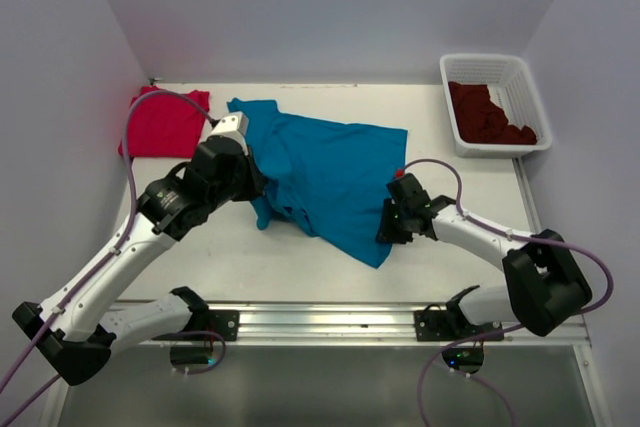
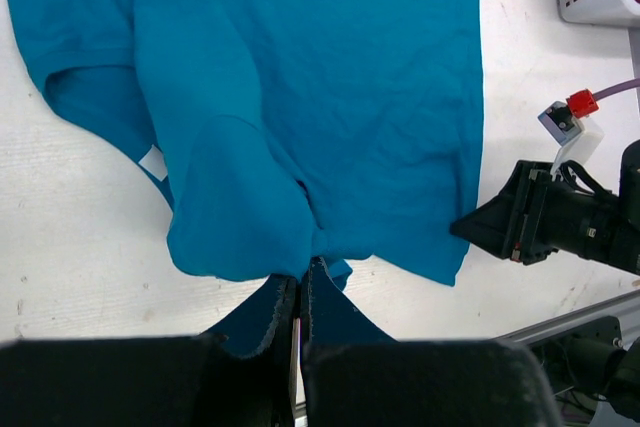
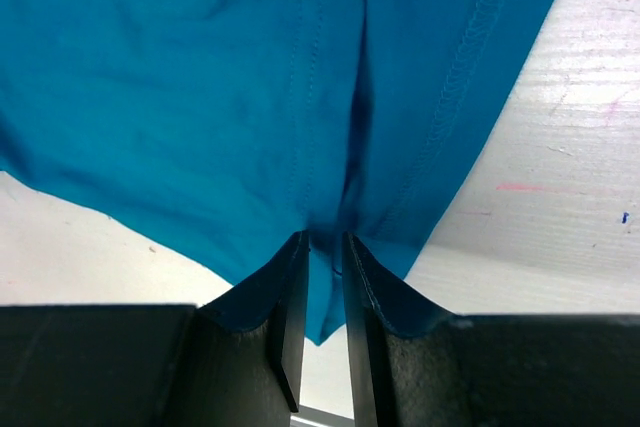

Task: Fold and stack the t-shirts
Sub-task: Flatten the tshirt out

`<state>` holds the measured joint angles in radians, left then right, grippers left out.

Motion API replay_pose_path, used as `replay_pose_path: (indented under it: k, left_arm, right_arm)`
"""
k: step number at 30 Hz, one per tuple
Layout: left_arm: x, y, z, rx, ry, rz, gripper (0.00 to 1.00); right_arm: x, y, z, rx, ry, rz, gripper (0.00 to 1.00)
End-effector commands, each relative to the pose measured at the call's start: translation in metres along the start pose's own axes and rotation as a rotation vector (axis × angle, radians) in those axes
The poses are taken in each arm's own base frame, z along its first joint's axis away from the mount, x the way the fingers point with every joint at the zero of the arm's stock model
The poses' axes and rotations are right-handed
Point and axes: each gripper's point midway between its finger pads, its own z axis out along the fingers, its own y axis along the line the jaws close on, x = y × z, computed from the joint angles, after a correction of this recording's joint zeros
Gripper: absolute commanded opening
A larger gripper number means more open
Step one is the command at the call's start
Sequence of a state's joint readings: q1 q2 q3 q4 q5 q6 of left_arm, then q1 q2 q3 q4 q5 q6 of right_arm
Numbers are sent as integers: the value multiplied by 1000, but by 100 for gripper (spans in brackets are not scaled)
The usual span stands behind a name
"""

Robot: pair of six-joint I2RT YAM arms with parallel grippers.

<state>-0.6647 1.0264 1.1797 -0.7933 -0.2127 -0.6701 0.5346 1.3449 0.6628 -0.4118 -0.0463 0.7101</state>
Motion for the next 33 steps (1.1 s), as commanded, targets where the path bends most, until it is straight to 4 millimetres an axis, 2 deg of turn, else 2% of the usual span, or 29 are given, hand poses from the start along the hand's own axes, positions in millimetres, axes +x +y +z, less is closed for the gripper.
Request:
replay_pose_path:
  k: [1, 12, 18, 19, 23, 33]
  left_arm:
    - [-9, -7, -4, 32, -47, -22, 0]
    - [-8, -6, -3, 30, -42, -21, 0]
    - [-6, -7, -2, 33, -39, -21, 0]
    - [-6, -7, -2, 35, -39, -21, 0]
    - [-7, -7, -3, 36, -40, -21, 0]
    - [-5, -8, -2, 42, -36, -23, 0]
  right_arm:
    - [-3, 10, 2, -43, -9, 10, 24]
    - [-3, 9, 5, -38, -9, 9, 18]
    - [-2, 9, 8, -39, -5, 9, 6]
    - [-1, 8, 9, -37, -3, 9, 1]
    - [-2, 8, 8, -36, -9, 10, 0]
    - [-34, -1, -24, 41, -170, 7, 0]
